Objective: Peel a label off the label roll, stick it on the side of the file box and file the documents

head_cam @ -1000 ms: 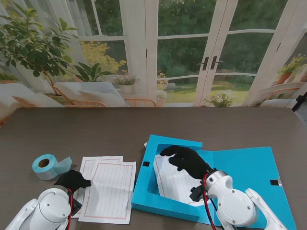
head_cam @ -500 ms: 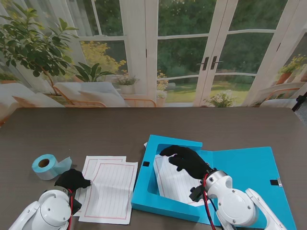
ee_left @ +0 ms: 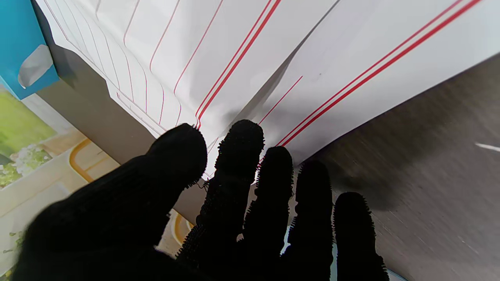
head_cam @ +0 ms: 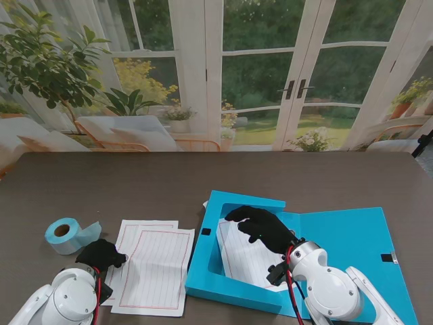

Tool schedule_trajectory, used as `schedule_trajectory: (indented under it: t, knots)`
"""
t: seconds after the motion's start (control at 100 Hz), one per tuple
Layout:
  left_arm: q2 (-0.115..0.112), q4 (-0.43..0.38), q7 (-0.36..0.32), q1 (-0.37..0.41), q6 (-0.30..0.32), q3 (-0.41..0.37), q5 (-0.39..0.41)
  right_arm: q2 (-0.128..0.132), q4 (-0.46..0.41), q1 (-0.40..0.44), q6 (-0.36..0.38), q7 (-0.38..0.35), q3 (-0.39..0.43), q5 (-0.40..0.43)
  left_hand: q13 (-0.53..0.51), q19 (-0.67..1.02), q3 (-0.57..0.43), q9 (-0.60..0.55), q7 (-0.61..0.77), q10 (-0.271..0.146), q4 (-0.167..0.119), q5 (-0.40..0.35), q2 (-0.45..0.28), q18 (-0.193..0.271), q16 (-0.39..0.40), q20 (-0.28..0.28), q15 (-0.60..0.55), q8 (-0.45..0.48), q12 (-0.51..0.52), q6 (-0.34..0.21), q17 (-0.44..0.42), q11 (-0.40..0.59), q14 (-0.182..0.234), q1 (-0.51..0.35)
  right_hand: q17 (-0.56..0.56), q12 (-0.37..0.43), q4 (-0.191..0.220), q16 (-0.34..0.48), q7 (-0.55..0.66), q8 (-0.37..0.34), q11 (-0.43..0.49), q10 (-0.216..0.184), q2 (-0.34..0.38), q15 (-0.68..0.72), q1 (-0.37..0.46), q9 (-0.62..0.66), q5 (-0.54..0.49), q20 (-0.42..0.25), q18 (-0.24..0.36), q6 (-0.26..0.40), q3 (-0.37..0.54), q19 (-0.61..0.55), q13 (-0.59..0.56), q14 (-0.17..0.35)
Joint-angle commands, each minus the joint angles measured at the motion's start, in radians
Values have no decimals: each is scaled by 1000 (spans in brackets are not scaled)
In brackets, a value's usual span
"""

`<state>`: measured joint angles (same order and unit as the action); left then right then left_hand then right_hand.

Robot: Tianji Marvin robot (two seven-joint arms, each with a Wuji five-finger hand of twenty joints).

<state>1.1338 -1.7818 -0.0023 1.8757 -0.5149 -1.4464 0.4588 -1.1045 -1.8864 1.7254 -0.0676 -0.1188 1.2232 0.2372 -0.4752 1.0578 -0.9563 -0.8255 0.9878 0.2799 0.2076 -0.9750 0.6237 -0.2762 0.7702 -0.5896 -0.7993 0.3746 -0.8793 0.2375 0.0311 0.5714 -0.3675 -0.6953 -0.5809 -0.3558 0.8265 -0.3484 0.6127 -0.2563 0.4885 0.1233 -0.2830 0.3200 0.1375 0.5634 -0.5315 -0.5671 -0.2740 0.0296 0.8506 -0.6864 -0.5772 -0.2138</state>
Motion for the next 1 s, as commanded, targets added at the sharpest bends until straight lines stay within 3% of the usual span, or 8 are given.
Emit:
schedule_trajectory:
  t: [0.0,0.23,0.36,0.45,0.55,0.68,0.81,0.99]
  knots:
    - [-1,-5,-15,17,-4,-7,-3,-3,-1,6,-3,-18,-3,-2,65,-26,-62,54,22,12,54,15,-16,15,-70,-8,147,30,-13,1,-44,0,-38,47,464,5,30,-1,11,7,6,5,19,6,12,-6,-15,-18,5,6,-18,19,-5,1]
    - [-9,-18,-50,24,2,-23,1,-4,-1,7,-7,-18,-2,-10,88,-46,-74,83,32,16,62,31,-24,31,-66,-35,160,37,-14,-11,-59,9,-30,68,463,5,33,-1,12,6,7,7,20,7,14,-8,-17,-21,5,3,-20,22,-5,1]
    - [-3,1,-34,7,-28,-5,-17,-4,0,6,-6,-18,-2,-12,80,-51,125,62,-1,33,17,16,-39,20,-59,-64,156,-11,-5,11,-61,12,-51,-33,464,5,34,0,12,6,9,8,22,7,16,-7,-17,-22,6,1,-21,24,-4,-1]
    - [-8,10,-45,0,-49,5,1,-4,1,6,-7,-17,-1,-12,85,-51,370,72,-25,32,-41,27,-87,22,-58,-69,153,-34,-3,-10,-64,10,-47,-130,464,5,35,-1,12,6,9,7,21,8,14,-8,-18,-23,6,2,-22,25,-5,1]
    - [-12,16,-51,-5,-67,12,32,-4,1,7,-8,-17,-1,-12,83,-42,399,75,-32,31,-44,54,-104,18,-56,-74,146,-47,-4,-19,-63,13,-51,-103,464,6,35,-1,12,7,8,9,21,8,15,-8,-16,-24,5,-2,-22,27,-4,1]
    - [-15,13,-62,-8,-90,11,44,-4,1,6,-10,-18,-3,-12,98,-42,344,101,-164,37,-101,119,-115,18,-56,-75,147,11,0,19,-74,10,-54,21,464,6,36,-1,13,6,8,10,22,8,16,-10,-17,-25,5,-2,-22,29,-3,0]
    - [-28,7,-108,-15,-119,13,67,-4,3,4,-8,-18,-5,-10,106,-49,279,121,-284,41,-89,132,-149,18,-58,-74,156,3,5,32,-79,-1,-55,120,463,6,36,0,13,6,9,12,21,8,14,-9,-16,-27,5,-1,-23,30,-3,1]
    - [-38,14,-151,-34,-148,24,63,-4,5,4,-8,-18,-4,-10,135,-84,325,150,-450,59,-85,90,-182,24,-71,-68,191,-65,32,61,-100,-39,-57,149,463,6,36,-1,13,7,9,10,23,9,15,-10,-16,-29,5,-1,-23,31,-4,0]
